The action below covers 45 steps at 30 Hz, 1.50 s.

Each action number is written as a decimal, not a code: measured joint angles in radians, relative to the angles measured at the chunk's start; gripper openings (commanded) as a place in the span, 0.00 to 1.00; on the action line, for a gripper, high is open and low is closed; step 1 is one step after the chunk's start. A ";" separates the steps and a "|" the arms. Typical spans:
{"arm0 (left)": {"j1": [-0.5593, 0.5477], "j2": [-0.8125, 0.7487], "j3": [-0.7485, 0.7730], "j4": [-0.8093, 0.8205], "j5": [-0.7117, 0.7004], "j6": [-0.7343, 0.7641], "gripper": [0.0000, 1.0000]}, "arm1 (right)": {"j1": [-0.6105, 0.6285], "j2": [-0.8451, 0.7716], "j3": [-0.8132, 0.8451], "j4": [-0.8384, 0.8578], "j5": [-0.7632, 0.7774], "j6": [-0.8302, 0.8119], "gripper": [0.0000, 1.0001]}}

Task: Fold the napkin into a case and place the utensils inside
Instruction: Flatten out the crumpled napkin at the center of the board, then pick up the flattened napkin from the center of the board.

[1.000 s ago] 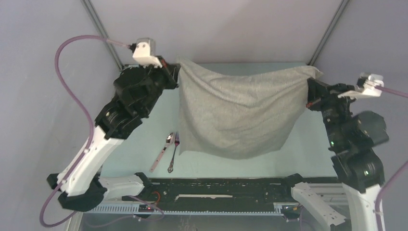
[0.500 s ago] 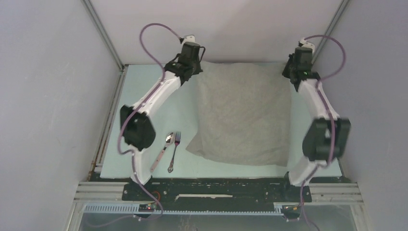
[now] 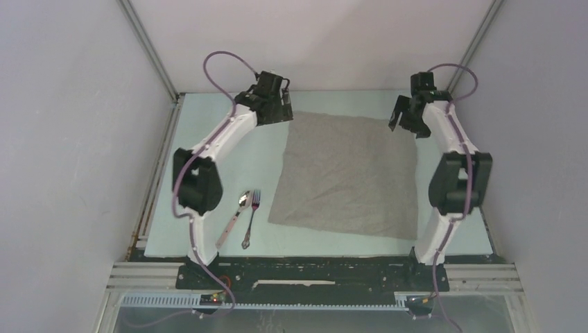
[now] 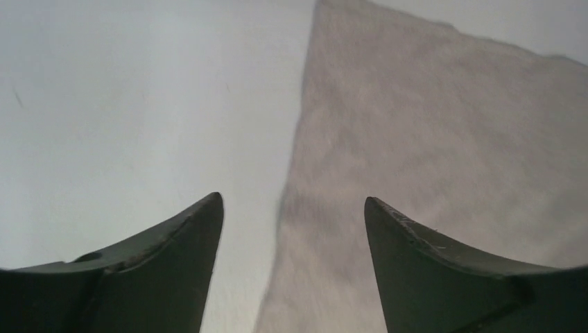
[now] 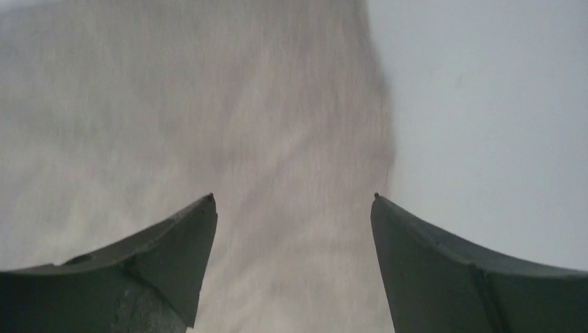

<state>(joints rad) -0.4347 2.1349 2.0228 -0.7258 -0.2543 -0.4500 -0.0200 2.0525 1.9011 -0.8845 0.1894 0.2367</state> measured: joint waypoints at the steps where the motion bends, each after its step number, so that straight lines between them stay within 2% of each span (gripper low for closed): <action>1: 0.000 -0.097 -0.108 0.025 0.025 -0.021 0.91 | 0.002 -0.095 -0.116 0.019 -0.032 0.019 0.90; 4: -0.008 -0.340 -0.362 0.113 0.122 -0.075 0.94 | 0.010 -0.367 -0.425 0.095 -0.147 0.087 0.90; 7: -0.035 -0.532 -0.594 0.209 0.224 -0.119 0.94 | 0.014 -0.526 -0.624 0.156 -0.219 0.136 0.91; 12: -0.165 -0.679 -0.927 0.317 0.339 -0.155 0.95 | -0.019 -0.504 -0.742 0.202 -0.248 0.146 0.91; 17: -0.287 -0.766 -1.146 0.367 0.394 -0.192 0.95 | -0.195 -0.406 -0.737 0.315 -0.361 0.154 0.83; 19: -0.307 -0.811 -1.183 0.385 0.402 -0.209 0.95 | -0.253 -0.343 -0.677 0.332 -0.383 0.164 0.71; 21: -0.321 -0.852 -1.199 0.408 0.412 -0.221 0.95 | -0.291 -0.232 -0.545 0.337 -0.383 0.168 0.65; 25: -0.332 -0.922 -1.200 0.439 0.416 -0.223 0.96 | -0.290 0.042 -0.166 0.288 -0.355 0.146 0.63; 29: -0.332 -0.976 -1.197 0.433 0.415 -0.213 0.96 | -0.251 0.226 0.095 0.209 -0.307 0.099 0.62; 36: -0.332 -0.988 -1.182 0.421 0.420 -0.184 0.96 | -0.186 0.398 0.351 0.087 -0.164 0.011 0.61; 45: -0.332 -0.937 -1.170 0.417 0.427 -0.170 0.96 | -0.151 0.517 0.466 0.005 -0.054 -0.053 0.57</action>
<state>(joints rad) -0.7666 1.1984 0.8524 -0.3084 0.1730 -0.6201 -0.1715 2.5694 2.3672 -0.8799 0.1352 0.1837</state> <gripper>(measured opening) 0.954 0.575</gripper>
